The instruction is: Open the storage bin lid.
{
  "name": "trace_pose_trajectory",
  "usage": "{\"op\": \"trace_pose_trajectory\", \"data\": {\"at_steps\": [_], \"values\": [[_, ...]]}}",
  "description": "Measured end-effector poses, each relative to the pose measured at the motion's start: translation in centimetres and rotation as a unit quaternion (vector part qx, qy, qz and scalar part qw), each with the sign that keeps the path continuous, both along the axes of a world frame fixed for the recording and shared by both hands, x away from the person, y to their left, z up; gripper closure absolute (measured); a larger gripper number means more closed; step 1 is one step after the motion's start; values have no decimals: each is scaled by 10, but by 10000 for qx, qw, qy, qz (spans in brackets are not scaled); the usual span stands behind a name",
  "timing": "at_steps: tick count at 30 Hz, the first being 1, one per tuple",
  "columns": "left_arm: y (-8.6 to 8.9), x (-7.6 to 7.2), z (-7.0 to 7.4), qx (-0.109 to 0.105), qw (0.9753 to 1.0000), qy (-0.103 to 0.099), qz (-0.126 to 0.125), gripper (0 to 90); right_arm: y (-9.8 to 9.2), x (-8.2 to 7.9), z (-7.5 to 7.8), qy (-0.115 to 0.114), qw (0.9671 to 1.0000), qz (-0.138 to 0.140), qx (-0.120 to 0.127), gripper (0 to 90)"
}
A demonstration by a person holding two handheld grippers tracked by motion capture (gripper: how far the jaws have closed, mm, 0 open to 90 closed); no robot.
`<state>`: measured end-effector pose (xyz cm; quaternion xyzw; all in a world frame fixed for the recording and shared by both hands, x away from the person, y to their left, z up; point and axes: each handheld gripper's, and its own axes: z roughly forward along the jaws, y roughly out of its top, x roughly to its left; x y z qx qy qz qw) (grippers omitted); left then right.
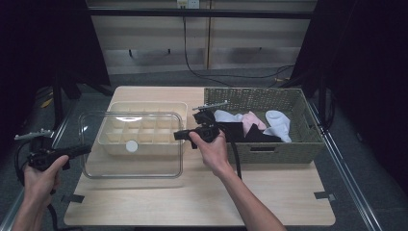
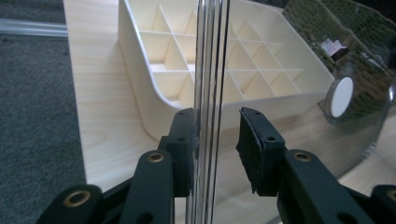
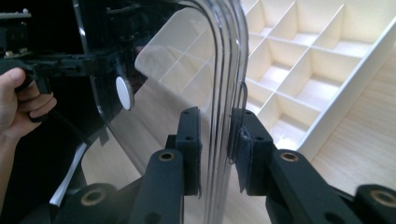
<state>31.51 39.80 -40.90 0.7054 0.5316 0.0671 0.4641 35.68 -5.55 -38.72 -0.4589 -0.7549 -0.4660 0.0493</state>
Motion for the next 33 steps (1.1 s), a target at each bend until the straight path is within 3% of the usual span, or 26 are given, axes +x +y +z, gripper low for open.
{"op": "trace_pose_trajectory", "data": {"at_steps": [9,16,22,33], "values": [[1,-15,-6,67,9999,-16,-103,662,1,-14,-10,79,9998,149,-145,733],[-3,-23,-4,25,9998,-61,-197,670,-7,-22,-15,195,9997,113,36,734],[-5,-31,-11,69,9996,94,-265,670,-12,-33,-22,329,9993,133,88,739],[-3,-47,-28,80,9989,337,-323,671,-9,-46,-39,446,9988,184,-36,733]]}}
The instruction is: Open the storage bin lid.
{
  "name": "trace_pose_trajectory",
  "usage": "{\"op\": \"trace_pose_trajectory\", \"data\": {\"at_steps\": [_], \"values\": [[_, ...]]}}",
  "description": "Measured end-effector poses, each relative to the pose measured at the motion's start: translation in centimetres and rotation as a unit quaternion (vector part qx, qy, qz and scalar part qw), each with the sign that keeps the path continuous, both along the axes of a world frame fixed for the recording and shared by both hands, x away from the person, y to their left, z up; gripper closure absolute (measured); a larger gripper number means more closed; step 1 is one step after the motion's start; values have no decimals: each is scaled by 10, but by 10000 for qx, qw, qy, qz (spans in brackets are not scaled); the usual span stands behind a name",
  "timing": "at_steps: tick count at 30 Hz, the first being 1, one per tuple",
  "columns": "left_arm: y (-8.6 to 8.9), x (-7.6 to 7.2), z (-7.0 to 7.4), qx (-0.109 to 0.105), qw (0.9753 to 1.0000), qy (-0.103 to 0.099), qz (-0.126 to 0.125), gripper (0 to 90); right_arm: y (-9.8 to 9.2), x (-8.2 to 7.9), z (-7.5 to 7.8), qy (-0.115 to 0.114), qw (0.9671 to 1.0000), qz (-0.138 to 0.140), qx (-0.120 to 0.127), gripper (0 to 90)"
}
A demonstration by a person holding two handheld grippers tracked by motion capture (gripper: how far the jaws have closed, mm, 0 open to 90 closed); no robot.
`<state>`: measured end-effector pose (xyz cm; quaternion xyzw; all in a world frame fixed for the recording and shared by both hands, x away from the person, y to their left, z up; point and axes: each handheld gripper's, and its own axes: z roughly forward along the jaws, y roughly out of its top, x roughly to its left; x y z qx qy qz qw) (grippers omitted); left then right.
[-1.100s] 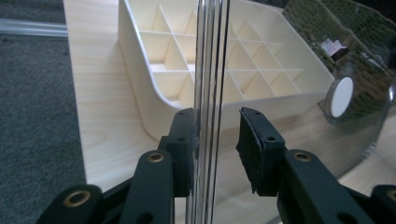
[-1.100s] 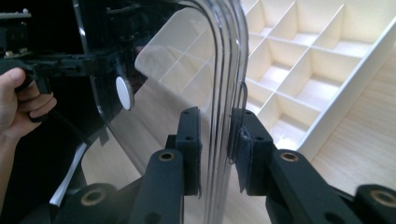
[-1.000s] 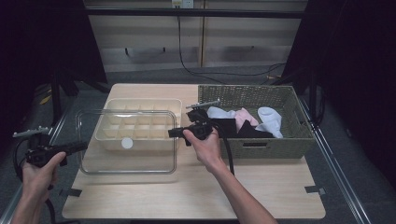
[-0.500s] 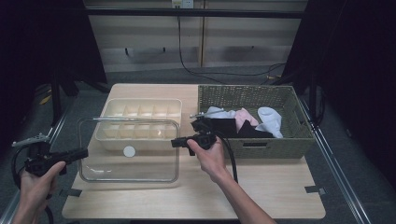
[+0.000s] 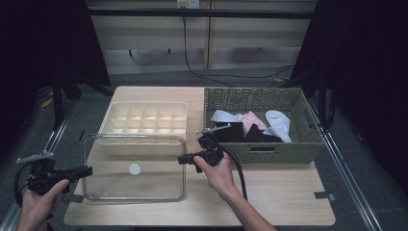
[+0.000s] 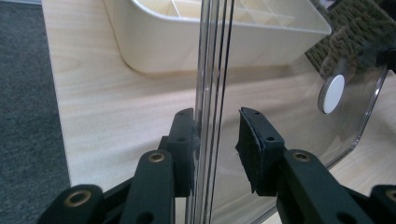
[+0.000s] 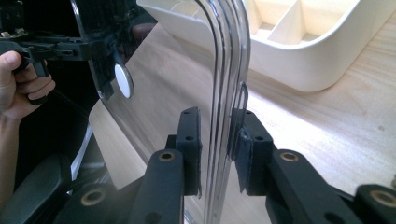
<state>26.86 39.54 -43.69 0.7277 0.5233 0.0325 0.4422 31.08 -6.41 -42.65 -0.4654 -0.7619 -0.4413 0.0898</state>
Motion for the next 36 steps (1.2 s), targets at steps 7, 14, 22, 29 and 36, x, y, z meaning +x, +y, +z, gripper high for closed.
{"op": "trace_pose_trajectory", "data": {"at_steps": [7,14,22,29,36], "values": [[1,-7,-9,-24,9999,128,9,670,1,-6,-7,78,10000,13,39,736],[2,-5,-15,37,9997,233,-10,660,5,-9,-15,106,9999,-38,-86,721],[2,-4,-19,-33,9996,279,-91,658,3,-7,-25,330,9994,-93,-86,709],[0,-5,-22,-6,9994,314,-126,654,6,-9,-32,304,9991,-163,-233,664],[1,-4,-34,-50,9988,490,-66,634,10,-8,-43,400,9987,-189,-264,642]]}}
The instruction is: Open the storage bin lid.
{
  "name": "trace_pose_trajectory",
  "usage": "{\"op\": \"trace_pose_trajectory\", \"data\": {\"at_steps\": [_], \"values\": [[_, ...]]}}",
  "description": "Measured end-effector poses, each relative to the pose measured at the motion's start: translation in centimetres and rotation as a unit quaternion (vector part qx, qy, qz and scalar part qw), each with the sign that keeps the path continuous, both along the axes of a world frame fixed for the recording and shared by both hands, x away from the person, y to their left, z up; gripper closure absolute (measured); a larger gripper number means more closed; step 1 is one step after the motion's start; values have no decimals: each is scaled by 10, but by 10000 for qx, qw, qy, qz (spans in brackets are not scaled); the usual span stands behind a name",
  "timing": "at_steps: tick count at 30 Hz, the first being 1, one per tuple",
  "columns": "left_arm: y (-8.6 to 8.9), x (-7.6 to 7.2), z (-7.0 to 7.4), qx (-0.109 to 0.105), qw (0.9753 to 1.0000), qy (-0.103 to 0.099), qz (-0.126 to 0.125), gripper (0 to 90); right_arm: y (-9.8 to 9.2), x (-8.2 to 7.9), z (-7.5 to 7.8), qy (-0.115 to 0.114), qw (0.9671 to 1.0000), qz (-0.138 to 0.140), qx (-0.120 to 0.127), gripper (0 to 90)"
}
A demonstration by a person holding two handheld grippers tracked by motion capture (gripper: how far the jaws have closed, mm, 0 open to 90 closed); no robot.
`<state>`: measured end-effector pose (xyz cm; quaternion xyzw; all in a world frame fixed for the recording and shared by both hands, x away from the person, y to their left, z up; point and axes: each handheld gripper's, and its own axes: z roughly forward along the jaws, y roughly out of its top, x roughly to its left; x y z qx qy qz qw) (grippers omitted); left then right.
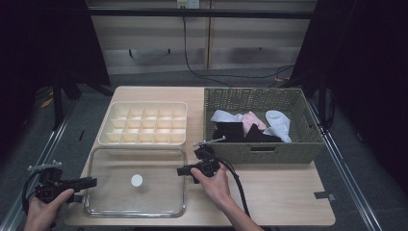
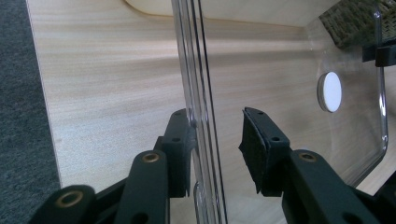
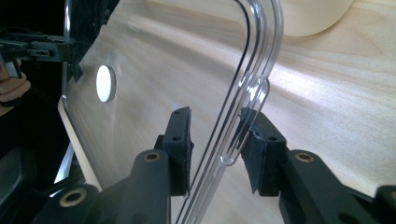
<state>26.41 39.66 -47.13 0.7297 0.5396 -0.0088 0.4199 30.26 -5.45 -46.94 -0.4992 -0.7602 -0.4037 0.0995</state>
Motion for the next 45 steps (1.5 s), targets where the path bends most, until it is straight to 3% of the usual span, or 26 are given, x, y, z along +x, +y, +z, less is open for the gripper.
{"op": "trace_pose_trajectory", "data": {"at_steps": [13,24,27,28,29,32,39,41,45], "values": [[0,3,-5,-1,9999,109,-41,625,3,2,-10,13,9999,-57,-154,596],[2,6,-13,28,9994,335,-51,620,5,3,-18,3,9995,-111,-310,575],[0,5,-16,102,9993,353,40,632,7,2,-22,-29,9988,-178,-458,560],[-1,5,-17,321,9989,328,7,632,8,2,-23,-38,9985,-212,-503,554],[-1,5,-18,331,9988,367,-44,631,8,2,-24,-73,9982,-257,-533,558],[2,6,-22,108,9990,428,2,643,8,2,-23,-70,9980,-247,-585,557],[-1,7,-21,162,9991,379,63,635,12,2,-22,-147,9968,-345,-700,526],[0,8,-21,226,9989,399,10,636,10,1,-22,-158,9967,-400,-694,466],[1,8,-21,116,9989,444,69,635,8,1,-20,-183,9965,-415,-697,487]]}}
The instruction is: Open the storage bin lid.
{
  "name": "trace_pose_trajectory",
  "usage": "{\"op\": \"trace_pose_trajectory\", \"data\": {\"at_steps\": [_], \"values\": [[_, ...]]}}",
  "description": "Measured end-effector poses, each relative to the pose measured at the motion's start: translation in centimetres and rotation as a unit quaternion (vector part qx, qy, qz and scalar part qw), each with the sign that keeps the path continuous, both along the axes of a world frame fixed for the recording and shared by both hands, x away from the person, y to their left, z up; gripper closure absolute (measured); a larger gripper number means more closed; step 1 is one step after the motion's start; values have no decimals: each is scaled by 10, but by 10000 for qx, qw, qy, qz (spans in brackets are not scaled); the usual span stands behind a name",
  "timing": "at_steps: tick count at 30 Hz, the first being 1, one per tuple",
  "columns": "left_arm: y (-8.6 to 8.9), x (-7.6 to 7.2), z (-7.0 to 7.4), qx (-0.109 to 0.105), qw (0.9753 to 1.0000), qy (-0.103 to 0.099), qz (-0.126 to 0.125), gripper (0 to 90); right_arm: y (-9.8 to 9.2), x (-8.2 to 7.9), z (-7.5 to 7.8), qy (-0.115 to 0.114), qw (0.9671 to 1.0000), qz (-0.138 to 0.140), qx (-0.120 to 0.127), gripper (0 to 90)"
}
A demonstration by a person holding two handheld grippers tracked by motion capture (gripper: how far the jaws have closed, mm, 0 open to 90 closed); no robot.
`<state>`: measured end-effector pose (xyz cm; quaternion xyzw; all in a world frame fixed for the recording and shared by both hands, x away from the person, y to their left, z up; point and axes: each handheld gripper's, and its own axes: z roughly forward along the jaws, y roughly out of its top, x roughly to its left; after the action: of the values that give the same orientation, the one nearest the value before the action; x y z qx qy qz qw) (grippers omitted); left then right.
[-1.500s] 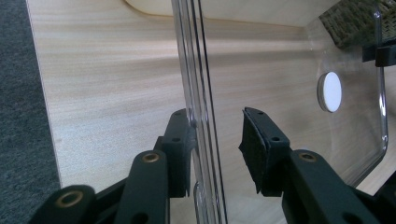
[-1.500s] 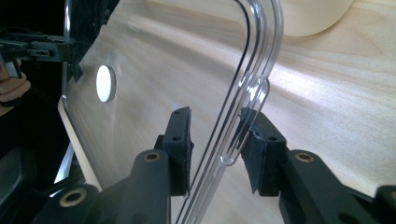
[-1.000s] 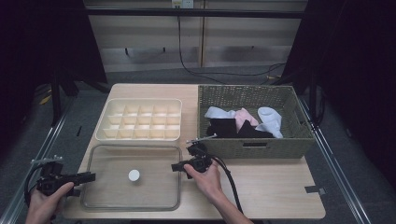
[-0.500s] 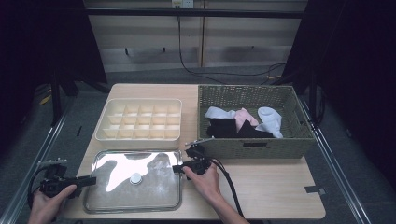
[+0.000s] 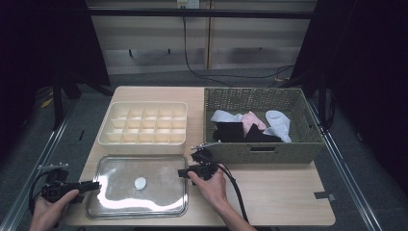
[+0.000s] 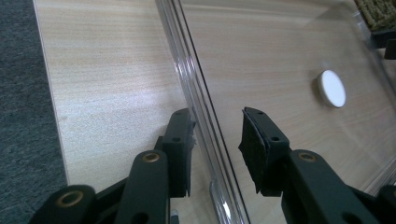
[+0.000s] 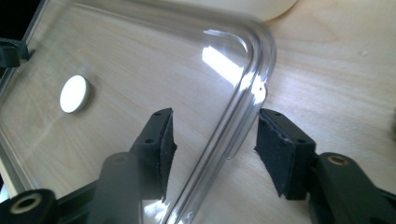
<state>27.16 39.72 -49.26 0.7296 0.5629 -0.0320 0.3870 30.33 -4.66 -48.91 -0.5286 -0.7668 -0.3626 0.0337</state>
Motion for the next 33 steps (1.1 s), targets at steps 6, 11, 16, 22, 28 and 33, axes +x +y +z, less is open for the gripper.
{"op": "trace_pose_trajectory", "data": {"at_steps": [6,11,16,22,28,33], "values": [[-2,-1,1,125,9999,-16,-84,613,0,0,0,23,10000,9,37,489],[-4,1,4,172,9998,-71,-6,543,0,1,0,-19,10000,37,56,480],[-5,3,9,88,9999,-95,-4,506,-1,0,2,-26,10000,33,67,486],[-14,4,18,35,9999,-155,45,466,-9,1,9,-115,9997,-8,203,471],[-33,5,25,50,9996,-180,-200,428,-18,1,17,-165,9993,11,342,472],[-50,4,34,90,9992,-296,-253,419,-21,1,19,-134,9989,125,426,472]]}}
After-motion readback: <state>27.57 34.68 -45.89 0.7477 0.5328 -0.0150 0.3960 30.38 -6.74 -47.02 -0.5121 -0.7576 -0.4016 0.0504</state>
